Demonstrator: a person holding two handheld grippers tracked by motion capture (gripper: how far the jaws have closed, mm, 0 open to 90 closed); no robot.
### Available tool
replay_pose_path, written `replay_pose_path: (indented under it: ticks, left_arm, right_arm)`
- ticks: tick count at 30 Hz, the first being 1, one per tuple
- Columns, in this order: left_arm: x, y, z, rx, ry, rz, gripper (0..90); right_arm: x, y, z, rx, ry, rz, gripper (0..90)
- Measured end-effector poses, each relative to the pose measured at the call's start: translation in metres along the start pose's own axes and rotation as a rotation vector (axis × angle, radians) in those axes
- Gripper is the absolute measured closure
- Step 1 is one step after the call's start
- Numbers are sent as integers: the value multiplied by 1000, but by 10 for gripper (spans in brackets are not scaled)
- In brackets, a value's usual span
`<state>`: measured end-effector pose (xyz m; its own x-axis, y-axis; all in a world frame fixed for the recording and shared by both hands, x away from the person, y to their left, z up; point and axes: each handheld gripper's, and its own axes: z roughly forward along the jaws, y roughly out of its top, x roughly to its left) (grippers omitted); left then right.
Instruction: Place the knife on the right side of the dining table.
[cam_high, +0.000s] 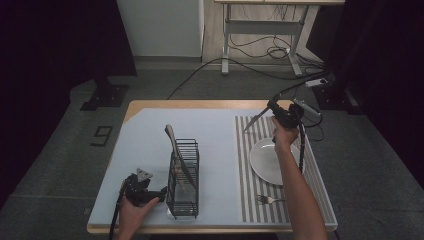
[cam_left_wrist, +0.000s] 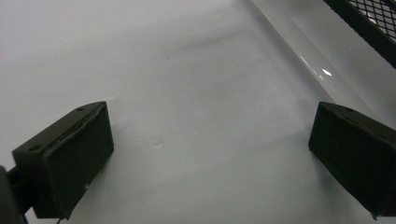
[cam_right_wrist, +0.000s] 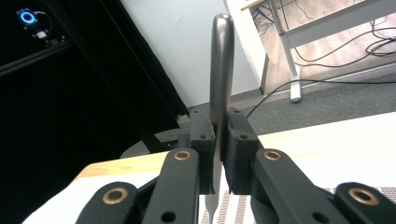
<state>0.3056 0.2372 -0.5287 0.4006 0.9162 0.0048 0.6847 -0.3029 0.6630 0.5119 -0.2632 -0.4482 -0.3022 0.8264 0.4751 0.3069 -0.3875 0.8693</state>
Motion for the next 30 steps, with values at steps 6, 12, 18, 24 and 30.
replay_pose_path:
  ticks: [6, 12, 18, 24, 30]
  left_arm:
    - [0, 0, 0, 0, 0, 0, 0]
    - [0, 0, 0, 0, 0, 0, 0]
    - [0, 0, 0, 0, 0, 0, 0]
    - [0, 0, 0, 0, 0, 0, 0]
    - [0, 0, 0, -1, 1, 0, 0]
  right_arm:
    - [-6, -1, -2, 3, 1, 13, 836]
    - [-14, -4, -5, -11, -13, 34, 829]
    - [-27, -8, -12, -3, -46, 68, 814]
    - [-39, -13, -19, 1, -74, 89, 795]
    - [-51, -17, -21, 23, -112, 115, 773]
